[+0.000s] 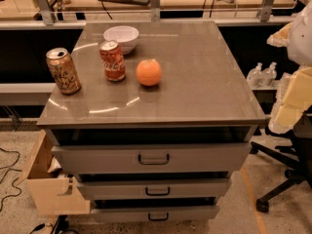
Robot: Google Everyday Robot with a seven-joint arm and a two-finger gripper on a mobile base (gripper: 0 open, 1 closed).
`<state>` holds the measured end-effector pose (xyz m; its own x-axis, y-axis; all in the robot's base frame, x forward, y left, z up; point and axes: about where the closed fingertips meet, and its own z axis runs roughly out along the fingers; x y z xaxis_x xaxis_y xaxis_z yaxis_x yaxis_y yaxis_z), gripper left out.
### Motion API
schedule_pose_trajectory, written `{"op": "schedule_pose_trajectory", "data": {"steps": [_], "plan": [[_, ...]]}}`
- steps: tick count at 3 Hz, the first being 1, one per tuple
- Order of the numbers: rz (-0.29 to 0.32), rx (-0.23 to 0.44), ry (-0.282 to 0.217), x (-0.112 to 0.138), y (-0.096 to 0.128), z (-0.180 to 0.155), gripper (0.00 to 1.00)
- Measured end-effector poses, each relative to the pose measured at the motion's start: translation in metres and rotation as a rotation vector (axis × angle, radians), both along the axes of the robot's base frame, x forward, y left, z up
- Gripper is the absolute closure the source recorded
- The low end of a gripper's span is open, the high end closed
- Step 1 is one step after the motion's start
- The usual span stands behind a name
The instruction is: Open top drawer
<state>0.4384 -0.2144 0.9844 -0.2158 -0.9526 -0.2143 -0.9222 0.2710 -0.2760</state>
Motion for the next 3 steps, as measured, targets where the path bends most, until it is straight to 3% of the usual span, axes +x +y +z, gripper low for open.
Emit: {"op": "schedule_pose_trajectory", "data": {"steps": [2, 3], "plan": [[0.009, -0.022, -0.007, -0.007, 0.005, -0.011, 0.00], [0.032, -0.066, -0.042, -0.023, 0.014, -0.030, 0.00]]}}
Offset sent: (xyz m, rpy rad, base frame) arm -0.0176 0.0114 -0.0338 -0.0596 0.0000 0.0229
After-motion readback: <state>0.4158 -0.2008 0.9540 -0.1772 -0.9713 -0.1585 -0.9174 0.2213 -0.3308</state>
